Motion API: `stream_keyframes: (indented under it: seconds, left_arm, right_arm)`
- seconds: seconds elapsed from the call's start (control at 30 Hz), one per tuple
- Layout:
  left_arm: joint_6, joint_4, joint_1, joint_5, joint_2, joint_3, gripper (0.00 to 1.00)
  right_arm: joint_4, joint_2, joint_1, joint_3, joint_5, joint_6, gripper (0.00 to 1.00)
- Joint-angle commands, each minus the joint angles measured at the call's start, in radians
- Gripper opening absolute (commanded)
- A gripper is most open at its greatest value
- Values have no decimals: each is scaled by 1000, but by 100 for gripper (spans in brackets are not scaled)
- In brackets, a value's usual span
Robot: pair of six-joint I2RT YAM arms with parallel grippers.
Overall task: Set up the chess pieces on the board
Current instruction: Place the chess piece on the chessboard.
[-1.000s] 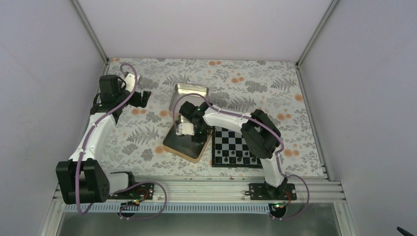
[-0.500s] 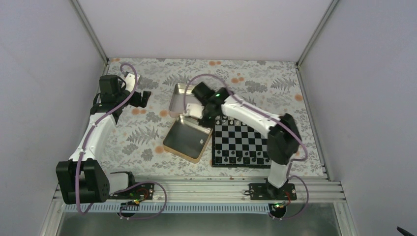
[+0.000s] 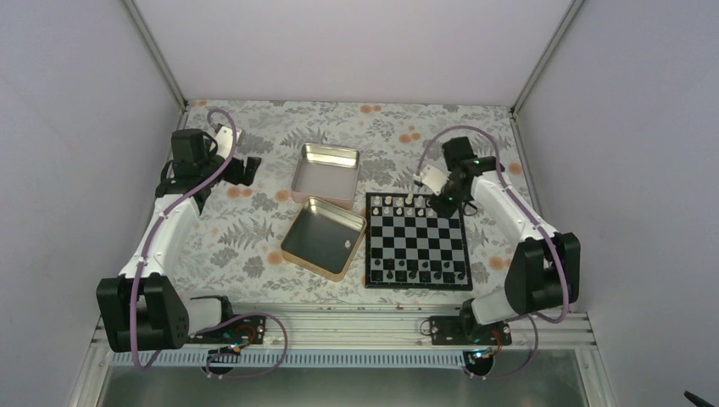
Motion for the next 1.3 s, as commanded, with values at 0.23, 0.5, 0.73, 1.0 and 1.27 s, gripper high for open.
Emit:
stream_keyframes:
  seconds: [0.23,0.5,0.73,1.0,1.27]
  left_arm:
    - [6,9,4,20,-6,5,100]
    - [6,10,4,14,-4,3,100]
    - [6,9,4,14,-5,5,100]
    - [4,7,4,13,-6,4,100]
    - [6,8,4,12,-7,5,100]
  right_arm:
    - [134,87,-206,-111,-101,-89,10]
    - [177,158,-226,-86,-110,-90,10]
    - [207,221,-243,-90,-104,-90,10]
    - [215,243,-249,-88,-117,-91,11]
    - [205,245,-249,-85,-134,-93,13]
